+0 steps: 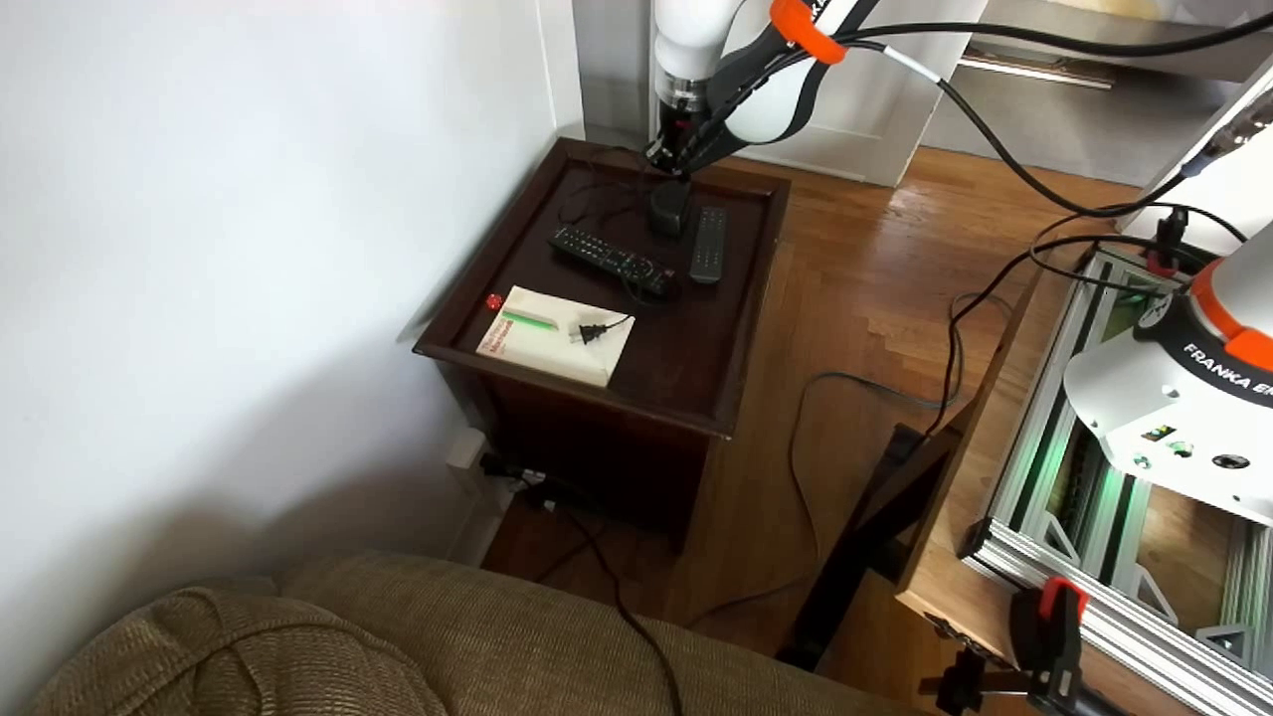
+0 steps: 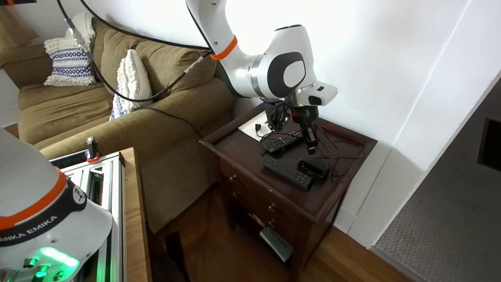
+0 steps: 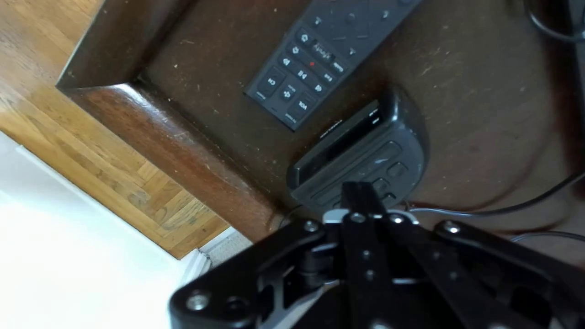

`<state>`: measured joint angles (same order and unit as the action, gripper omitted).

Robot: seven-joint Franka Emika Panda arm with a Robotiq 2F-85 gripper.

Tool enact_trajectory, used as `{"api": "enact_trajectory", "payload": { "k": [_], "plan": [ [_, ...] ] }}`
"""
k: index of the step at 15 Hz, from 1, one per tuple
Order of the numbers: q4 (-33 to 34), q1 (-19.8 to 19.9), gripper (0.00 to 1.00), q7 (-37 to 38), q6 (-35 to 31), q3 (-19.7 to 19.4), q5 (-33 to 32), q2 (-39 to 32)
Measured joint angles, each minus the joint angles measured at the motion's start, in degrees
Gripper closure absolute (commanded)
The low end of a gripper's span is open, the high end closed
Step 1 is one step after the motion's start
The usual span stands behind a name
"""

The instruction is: Press the button on the black object

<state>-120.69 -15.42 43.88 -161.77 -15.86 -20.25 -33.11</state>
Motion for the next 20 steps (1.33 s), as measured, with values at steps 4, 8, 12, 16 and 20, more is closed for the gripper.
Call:
{"api": "enact_trajectory", "payload": {
  "k": [4, 8, 12, 16, 20],
  "plan": [
    [1.55, -1.80, 1.00, 0.01, -0.60, -2.09, 0.00, -2.31],
    [2.85, -3.08, 1.00, 0.01, -1.89, -3.81, 0.00, -4.70],
    [3.91, -4.33, 1.00, 0.01, -2.49, -4.94, 0.04, -6.45],
    [4.70, -5.43, 1.00, 0.00, -2.53, -5.60, 0.56, -7.27],
    [5.36, -6.01, 1.00, 0.00, -2.53, -5.78, 1.12, -7.67]
  ]
}}
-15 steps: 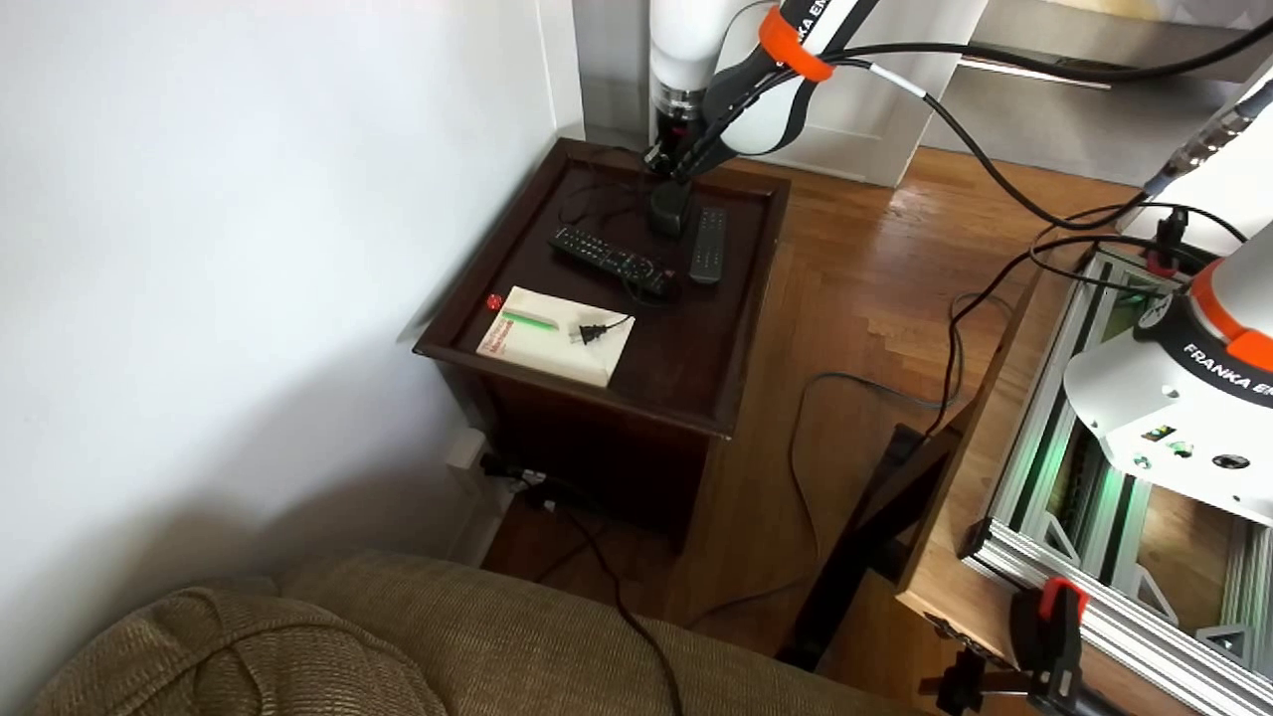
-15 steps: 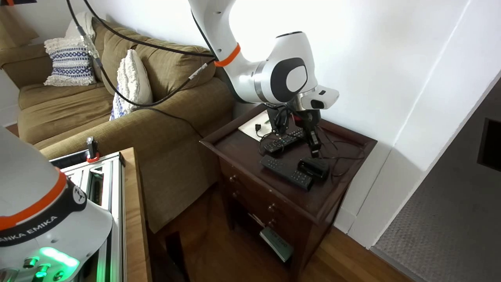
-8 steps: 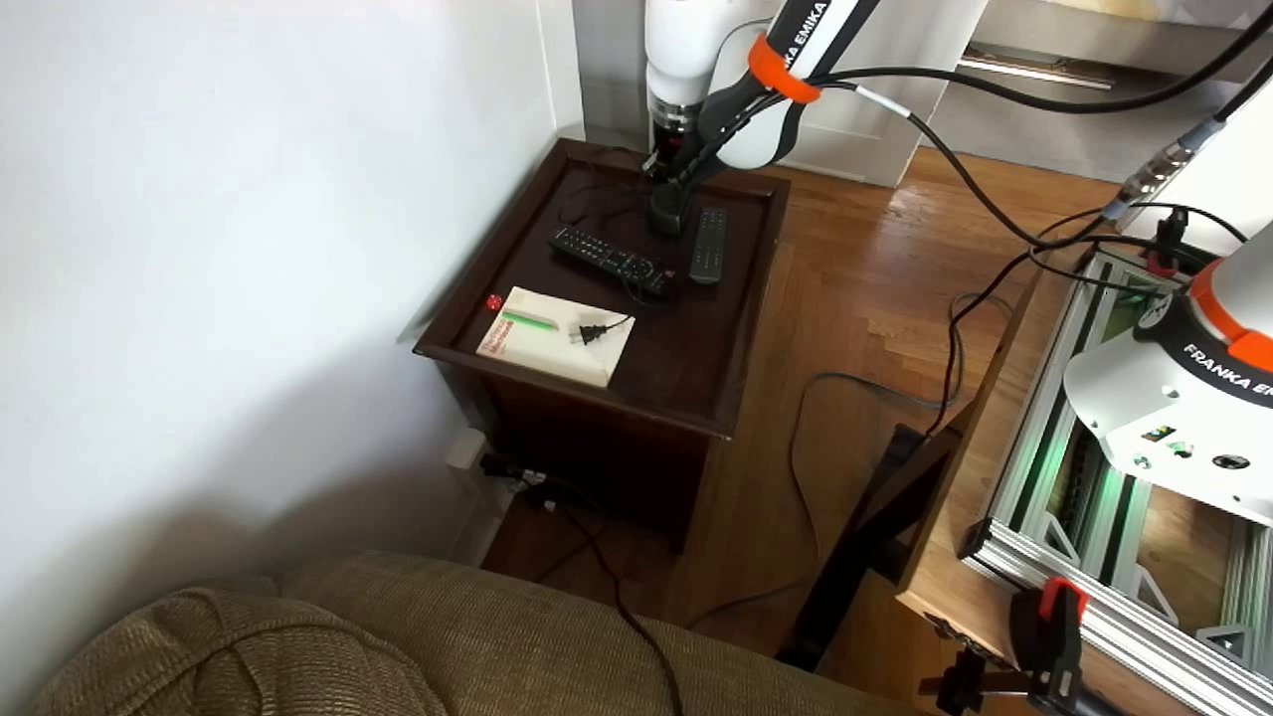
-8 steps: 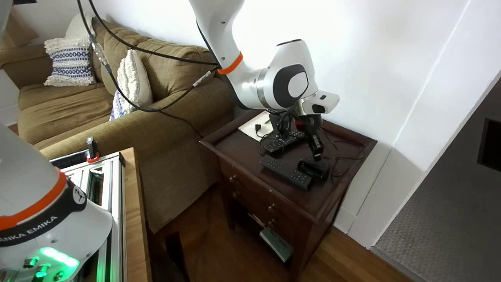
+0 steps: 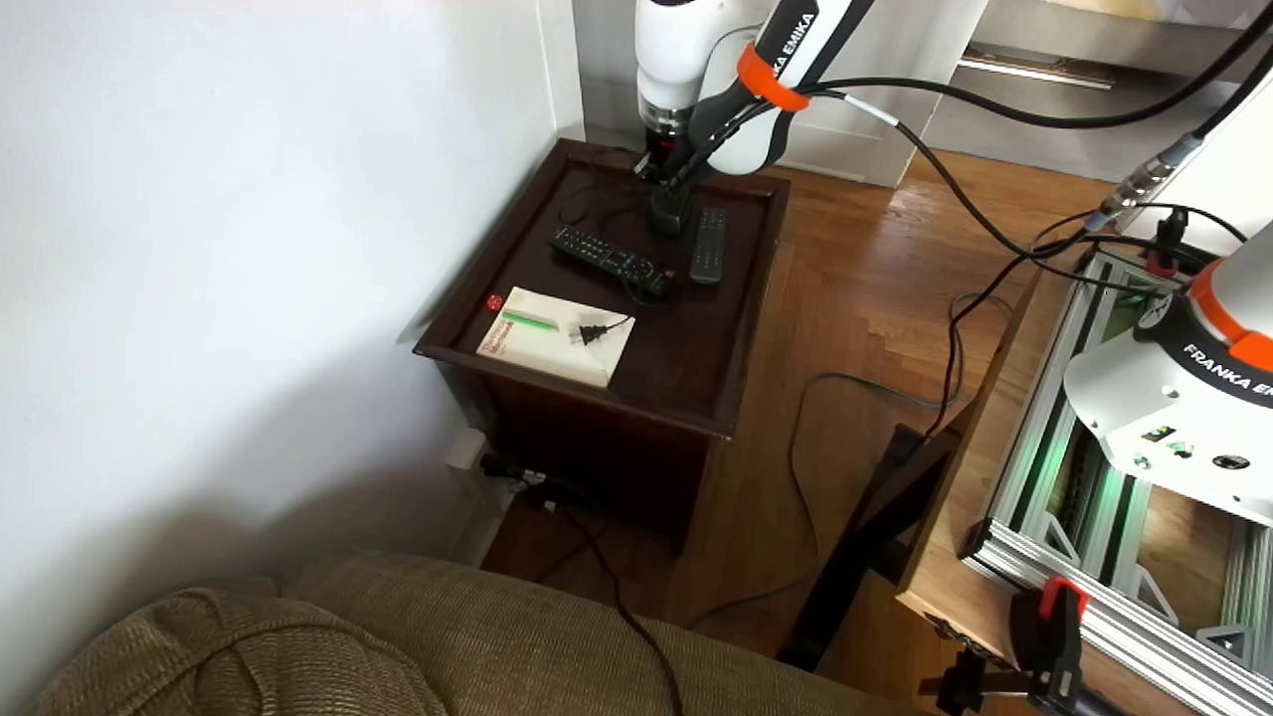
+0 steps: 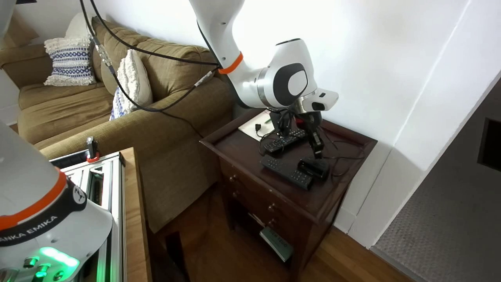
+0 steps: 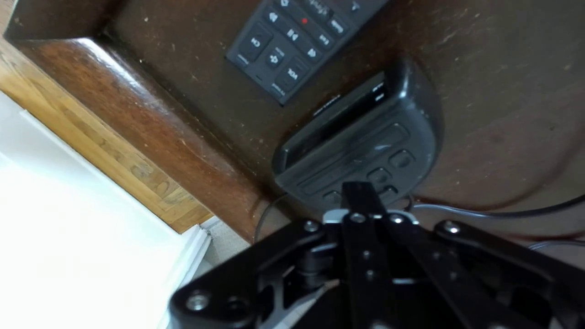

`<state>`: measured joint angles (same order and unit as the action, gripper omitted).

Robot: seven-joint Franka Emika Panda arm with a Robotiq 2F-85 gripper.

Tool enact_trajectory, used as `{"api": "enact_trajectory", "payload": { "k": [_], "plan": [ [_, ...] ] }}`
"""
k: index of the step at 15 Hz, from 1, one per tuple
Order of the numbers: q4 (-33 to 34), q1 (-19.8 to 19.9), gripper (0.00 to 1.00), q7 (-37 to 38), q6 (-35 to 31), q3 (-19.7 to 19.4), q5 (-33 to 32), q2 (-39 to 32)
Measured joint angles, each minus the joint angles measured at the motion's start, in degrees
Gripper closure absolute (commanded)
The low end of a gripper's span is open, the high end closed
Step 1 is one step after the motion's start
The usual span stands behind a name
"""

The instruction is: Press the button on the black object

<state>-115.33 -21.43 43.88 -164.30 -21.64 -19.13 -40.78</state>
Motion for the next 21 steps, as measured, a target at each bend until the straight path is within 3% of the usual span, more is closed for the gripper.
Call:
{"api": "enact_trajectory", "payload": {
  "k": [21],
  "plan": [
    [2.35, -3.27, 1.00, 0.00, 0.00, -2.49, 0.49, -3.40]
  ]
}}
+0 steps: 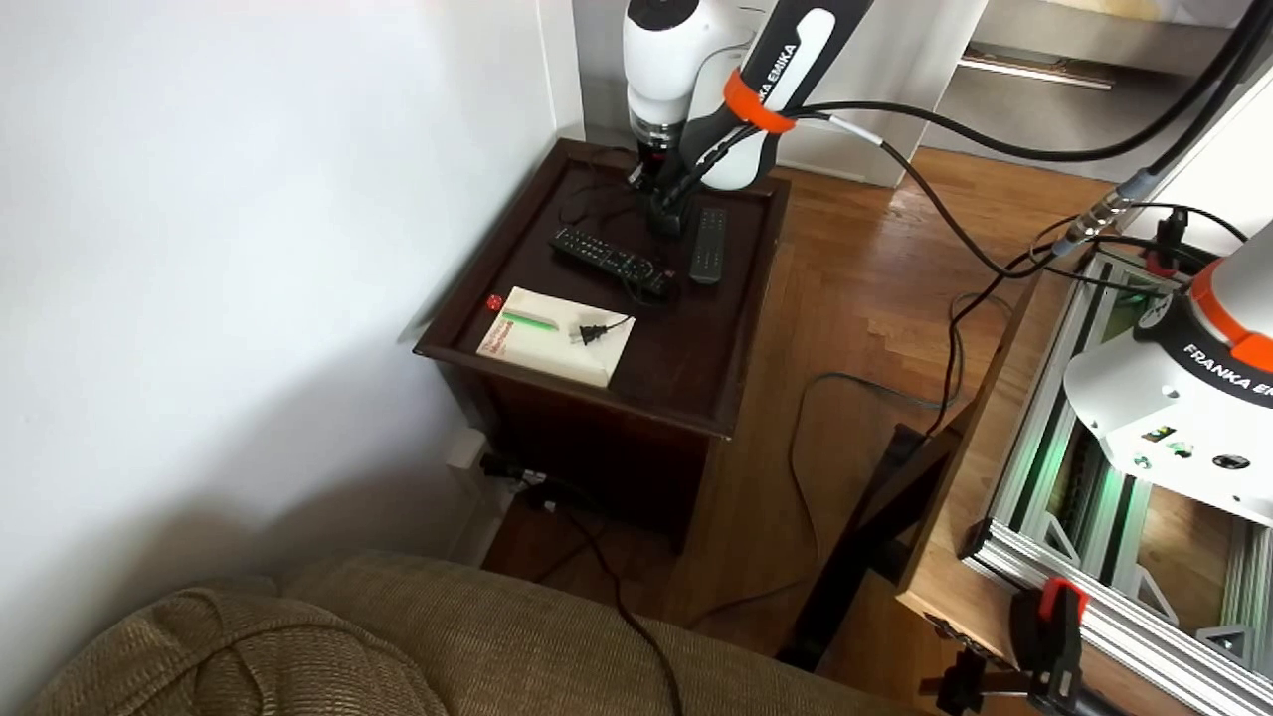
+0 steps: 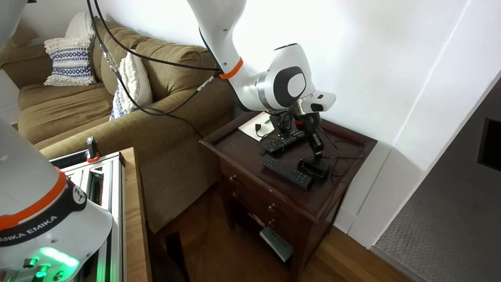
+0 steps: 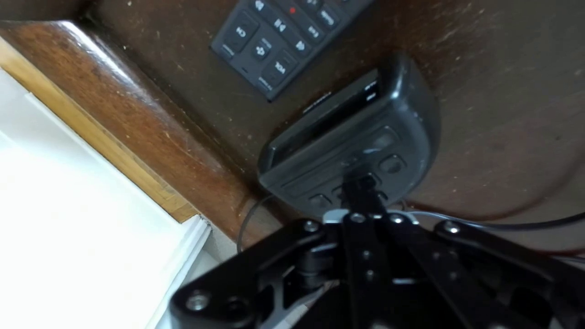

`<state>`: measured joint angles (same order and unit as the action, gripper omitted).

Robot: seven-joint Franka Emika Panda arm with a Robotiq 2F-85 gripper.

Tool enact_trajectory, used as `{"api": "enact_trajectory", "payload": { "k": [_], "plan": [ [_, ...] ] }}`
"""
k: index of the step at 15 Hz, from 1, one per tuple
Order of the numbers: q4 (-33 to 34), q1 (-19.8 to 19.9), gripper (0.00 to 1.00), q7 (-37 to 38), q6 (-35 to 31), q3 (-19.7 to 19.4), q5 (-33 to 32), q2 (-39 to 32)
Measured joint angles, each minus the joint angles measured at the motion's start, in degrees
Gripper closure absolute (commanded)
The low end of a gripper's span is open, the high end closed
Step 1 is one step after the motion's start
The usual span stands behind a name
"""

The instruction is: Press the button on the black object

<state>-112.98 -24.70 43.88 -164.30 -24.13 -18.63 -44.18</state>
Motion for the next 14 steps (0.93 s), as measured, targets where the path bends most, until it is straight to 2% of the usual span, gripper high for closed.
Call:
{"api": "enact_trajectory", "payload": {
  "k": [8, 14],
  "plan": [
    [0.11, -1.50, 1.00, -0.38, 0.00, -1.25, -0.12, -0.62],
    [-1.25, -6.27, 1.00, -0.40, 0.01, -5.39, -0.58, -1.61]
  ]
}}
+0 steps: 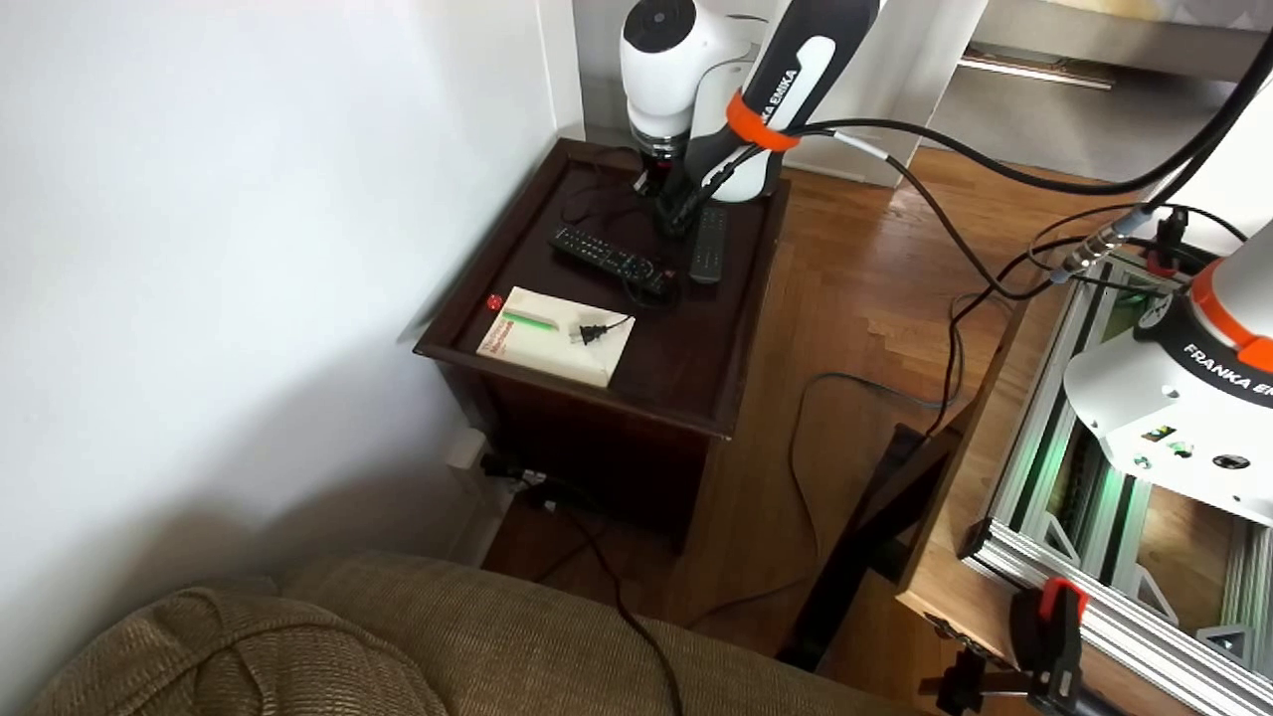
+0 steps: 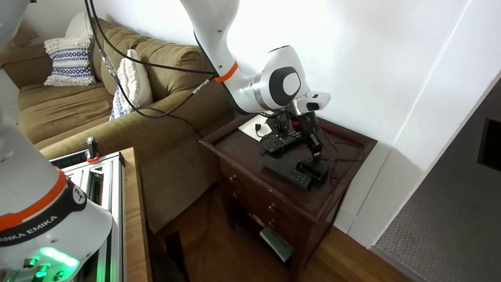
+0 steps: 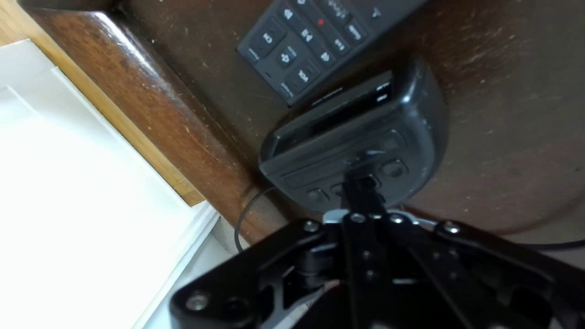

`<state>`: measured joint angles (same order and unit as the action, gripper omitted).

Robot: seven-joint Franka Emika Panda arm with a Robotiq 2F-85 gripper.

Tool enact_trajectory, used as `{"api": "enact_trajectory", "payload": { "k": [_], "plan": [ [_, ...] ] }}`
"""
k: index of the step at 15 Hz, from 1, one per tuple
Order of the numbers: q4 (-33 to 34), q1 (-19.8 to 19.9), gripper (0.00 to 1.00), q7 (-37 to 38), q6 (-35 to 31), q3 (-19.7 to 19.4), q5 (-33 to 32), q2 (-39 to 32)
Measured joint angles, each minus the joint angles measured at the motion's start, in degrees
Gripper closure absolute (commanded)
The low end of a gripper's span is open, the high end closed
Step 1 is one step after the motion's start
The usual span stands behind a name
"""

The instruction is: Press the button on the black object

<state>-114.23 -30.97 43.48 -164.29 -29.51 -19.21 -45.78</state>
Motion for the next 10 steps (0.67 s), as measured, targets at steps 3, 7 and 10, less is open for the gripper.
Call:
{"api": "enact_trajectory", "payload": {
  "k": [3, 7, 10],
  "plan": [
    [-0.20, -1.85, 1.00, 0.15, 0.00, -1.60, 0.02, -0.66],
    [0.04, -2.07, 1.00, 0.29, 0.58, -1.85, 1.11, -0.68],
    [0.59, -1.80, 1.00, 0.32, 2.66, -2.30, 2.11, 0.25]
  ]
}}
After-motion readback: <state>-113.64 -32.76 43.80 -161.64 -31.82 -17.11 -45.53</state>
